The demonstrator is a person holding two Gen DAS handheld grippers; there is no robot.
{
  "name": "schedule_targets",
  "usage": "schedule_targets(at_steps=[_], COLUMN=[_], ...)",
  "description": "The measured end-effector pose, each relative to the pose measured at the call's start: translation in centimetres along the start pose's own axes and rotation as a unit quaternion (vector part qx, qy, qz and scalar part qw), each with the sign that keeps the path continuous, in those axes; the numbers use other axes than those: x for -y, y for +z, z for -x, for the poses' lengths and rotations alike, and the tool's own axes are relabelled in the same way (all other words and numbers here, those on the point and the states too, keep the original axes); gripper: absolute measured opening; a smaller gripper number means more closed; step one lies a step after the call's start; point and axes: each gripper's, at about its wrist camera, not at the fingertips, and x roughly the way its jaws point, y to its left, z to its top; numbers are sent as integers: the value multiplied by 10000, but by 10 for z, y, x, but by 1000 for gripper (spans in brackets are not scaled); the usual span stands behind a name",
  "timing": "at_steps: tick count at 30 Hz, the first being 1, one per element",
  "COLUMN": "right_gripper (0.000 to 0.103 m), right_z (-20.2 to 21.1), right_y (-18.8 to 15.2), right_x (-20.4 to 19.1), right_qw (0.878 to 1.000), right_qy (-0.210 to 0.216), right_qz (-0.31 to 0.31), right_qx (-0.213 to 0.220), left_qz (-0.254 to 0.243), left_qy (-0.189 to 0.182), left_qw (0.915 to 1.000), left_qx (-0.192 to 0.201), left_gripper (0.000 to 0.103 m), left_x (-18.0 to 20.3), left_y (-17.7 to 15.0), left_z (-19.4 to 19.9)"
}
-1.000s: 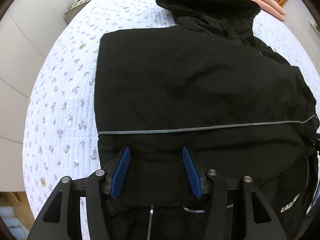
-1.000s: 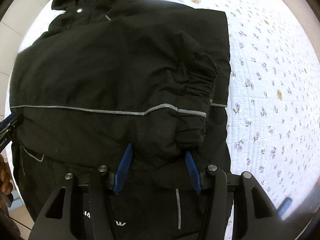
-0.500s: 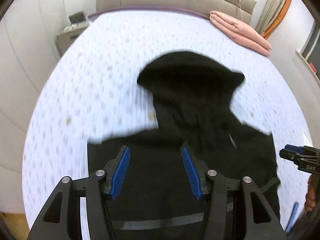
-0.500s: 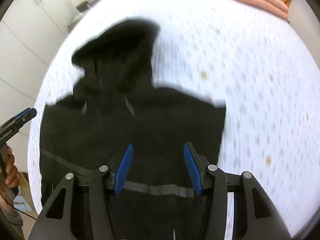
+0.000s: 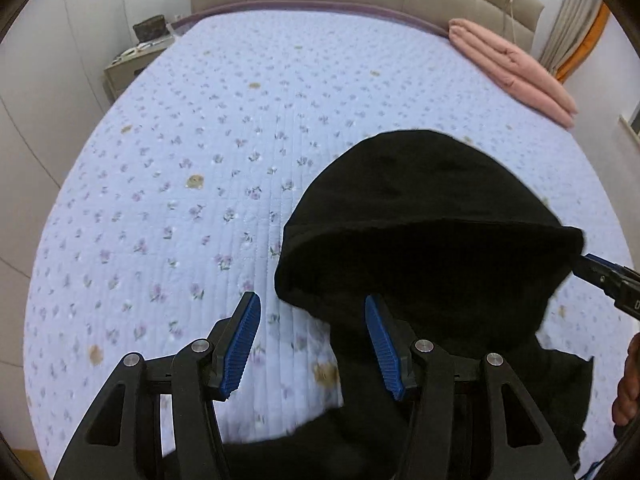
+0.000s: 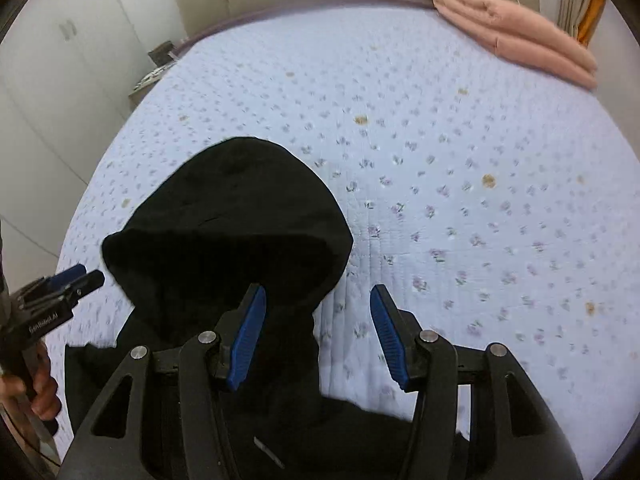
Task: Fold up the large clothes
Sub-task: 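Grasp the hood edge with the left gripper while the right gripper grasps it too, then fold the hood down onto the jacket back with both grippers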
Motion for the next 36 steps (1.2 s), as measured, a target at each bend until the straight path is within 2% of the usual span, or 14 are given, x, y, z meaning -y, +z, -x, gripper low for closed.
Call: schedule_targets(at_steps=[2,4,5,6,7,10,13,15,17,20,26,32,35,36], right_gripper=[57,44,22,16,13,6,5,5,5,5,5,20,44,47], right_z=[-17,-30,-38,-44,-44,-30,-5,-1,-10,-47,-77,-50,-20,-8], right_y=[4,4,4,5,4,3,-6,-16,-25,-39,-52,-44,-38,-35], right_x=[4,8,6,4,4,11,23,24,21,20,24,30,34,35], right_qw=[9999,9998,9998,9997,9997,9999,9996,9996,9998,9991,9977,9969,9972,9976], right_qy=[22,71,46,-42,-122,-95,114,220,147,32,140,248,353,380], right_qz=[-80,-132,-107,-58,-43,-65,-181,-70,92,214,318,374,466,482], right_qx=[-71,-144,-184,-244,-223,-19,162,182,53,-355,-577,-639,-458,-335], left_qz=[57,157,194,257,318,780,1167,1158,1180,1411,1341,515,133,37], left_qy=[21,151,253,410,274,-247,-898,-833,-606,-598,-875,-686,-479,-454], left_qw=[10000,9997,9995,9988,9991,9958,9865,9876,9909,9872,9865,9961,9987,9988], left_qx=[-34,-63,-82,-10,27,422,717,651,211,-440,-358,-205,75,200], left_gripper=[56,56,50,37,12,9,9,10,10,10,15,27,32,33], left_x=[-3,-5,-6,-10,-15,-33,-47,-48,-50,-60,-66,-62,-58,-56], left_y=[2,4,6,8,10,15,9,1,-7,-28,-39,-37,-41,-39], left_z=[-13,-26,-32,-35,-36,-8,33,37,13,-39,-54,-10,26,39])
